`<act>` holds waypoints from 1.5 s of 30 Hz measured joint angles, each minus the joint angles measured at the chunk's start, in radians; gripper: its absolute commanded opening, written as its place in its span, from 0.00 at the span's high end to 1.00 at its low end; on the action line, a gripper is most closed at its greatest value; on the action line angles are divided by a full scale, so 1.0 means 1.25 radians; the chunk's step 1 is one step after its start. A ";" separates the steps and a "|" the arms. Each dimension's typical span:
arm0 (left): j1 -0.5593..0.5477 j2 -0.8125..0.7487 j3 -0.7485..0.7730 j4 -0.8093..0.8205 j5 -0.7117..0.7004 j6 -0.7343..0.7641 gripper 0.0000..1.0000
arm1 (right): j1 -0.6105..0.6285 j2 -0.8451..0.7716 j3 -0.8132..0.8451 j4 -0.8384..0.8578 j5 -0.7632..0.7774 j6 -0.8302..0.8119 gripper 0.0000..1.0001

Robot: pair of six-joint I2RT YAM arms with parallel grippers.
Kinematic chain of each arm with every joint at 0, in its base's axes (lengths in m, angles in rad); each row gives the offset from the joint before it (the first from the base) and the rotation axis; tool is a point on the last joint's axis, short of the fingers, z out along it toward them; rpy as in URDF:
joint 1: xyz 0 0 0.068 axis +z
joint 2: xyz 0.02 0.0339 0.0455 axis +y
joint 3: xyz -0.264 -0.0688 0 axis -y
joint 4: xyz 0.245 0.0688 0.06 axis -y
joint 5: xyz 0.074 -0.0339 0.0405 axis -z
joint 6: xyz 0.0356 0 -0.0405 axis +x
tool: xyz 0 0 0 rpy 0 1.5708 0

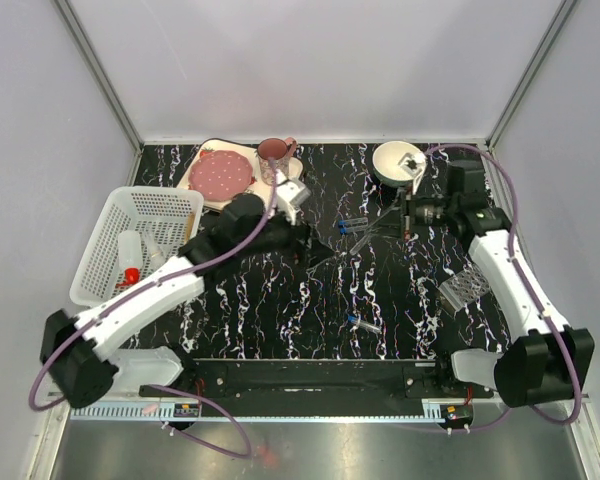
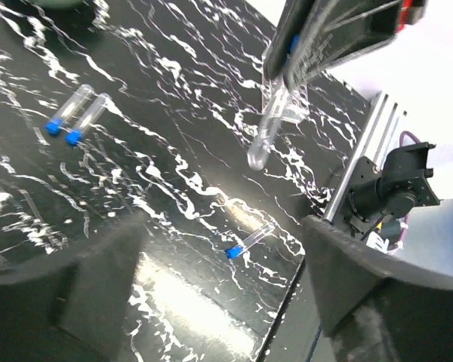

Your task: Organize the chemistry lab equipment

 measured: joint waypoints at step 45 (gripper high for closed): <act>0.186 -0.342 -0.216 -0.231 0.001 0.086 0.01 | -0.628 -0.059 -0.252 0.039 0.554 -0.401 0.79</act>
